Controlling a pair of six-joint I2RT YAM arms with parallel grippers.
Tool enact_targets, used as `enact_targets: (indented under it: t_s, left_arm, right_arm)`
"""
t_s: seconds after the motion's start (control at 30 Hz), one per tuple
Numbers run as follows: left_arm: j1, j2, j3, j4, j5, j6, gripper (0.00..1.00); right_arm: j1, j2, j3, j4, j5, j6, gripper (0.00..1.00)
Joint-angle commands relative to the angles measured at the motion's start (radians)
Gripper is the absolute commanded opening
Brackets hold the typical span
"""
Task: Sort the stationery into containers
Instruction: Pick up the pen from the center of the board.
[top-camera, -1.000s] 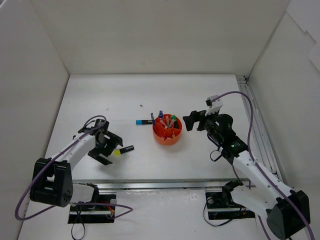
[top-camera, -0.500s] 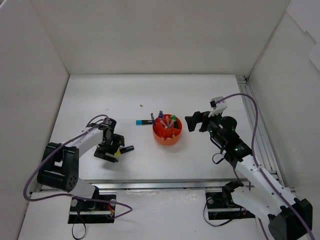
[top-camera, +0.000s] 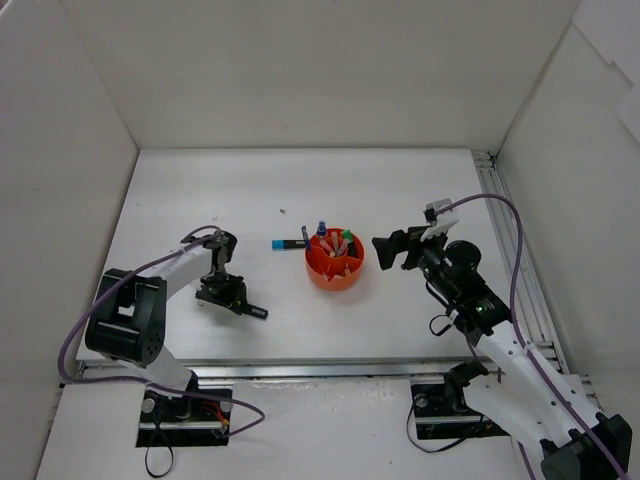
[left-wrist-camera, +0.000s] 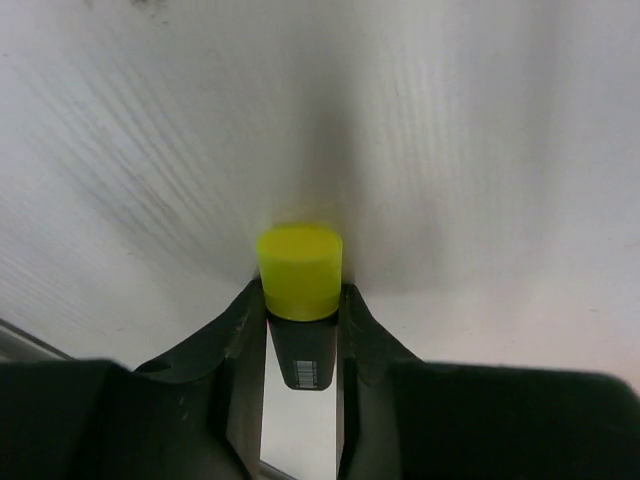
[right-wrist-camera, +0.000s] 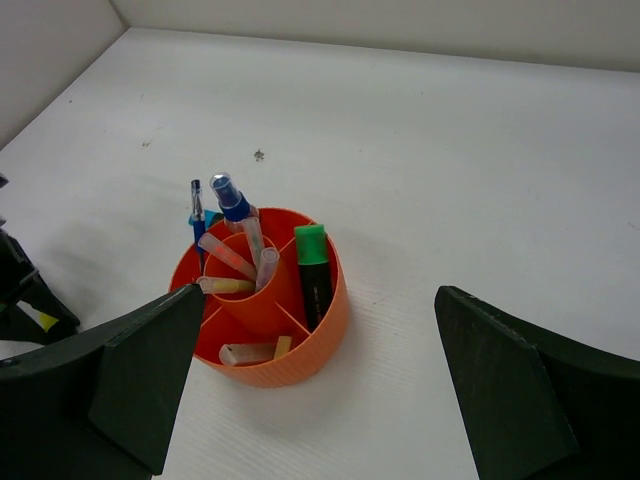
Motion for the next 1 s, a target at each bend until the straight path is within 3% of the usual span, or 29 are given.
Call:
enact_targets:
  t_s: [0.0, 0.2, 0.3, 0.5, 0.67, 0.77, 0.8, 0.9, 0.97]
  left_arm:
    - [-0.018, 0.019, 0.044, 0.017, -0.085, 0.008, 0.08]
    - [-0.029, -0.003, 0.110, -0.009, -0.159, 0.086, 0.00]
    - [-0.049, -0.035, 0.165, 0.032, -0.205, 0.233, 0.00]
    - [-0.161, -0.168, 0.238, 0.226, -0.269, 0.701, 0.00]
    - [-0.291, -0.332, 0.191, 0.399, -0.160, 1.094, 0.00]
    - [-0.395, -0.441, 0.130, 0.488, -0.110, 1.234, 0.00]
    - [-0.414, -0.464, 0.116, 0.509, -0.076, 1.302, 0.05]
    - [-0.437, -0.506, 0.087, 0.553, 0.011, 1.382, 0.07]
    - [-0.457, -0.497, 0.106, 0.524, 0.039, 1.419, 0.00]
  right_arm:
    - [0.023, 0.001, 0.028, 0.030, -0.028, -0.041, 0.98]
    - [0.079, 0.015, 0.056, -0.016, -0.062, -0.115, 0.98]
    - [0.101, 0.024, 0.067, -0.025, -0.070, -0.139, 0.98]
    - [0.118, 0.056, 0.099, -0.040, -0.150, -0.142, 0.98]
    - [0.121, 0.081, 0.142, -0.086, -0.154, -0.093, 0.98]
    - [0.121, 0.090, 0.162, -0.119, -0.124, -0.031, 0.98]
    - [0.121, 0.094, 0.178, -0.128, -0.119, -0.014, 0.98]
    - [0.124, 0.133, 0.224, -0.174, -0.119, 0.096, 0.98]
    - [0.121, 0.173, 0.250, -0.191, -0.136, 0.137, 0.98]
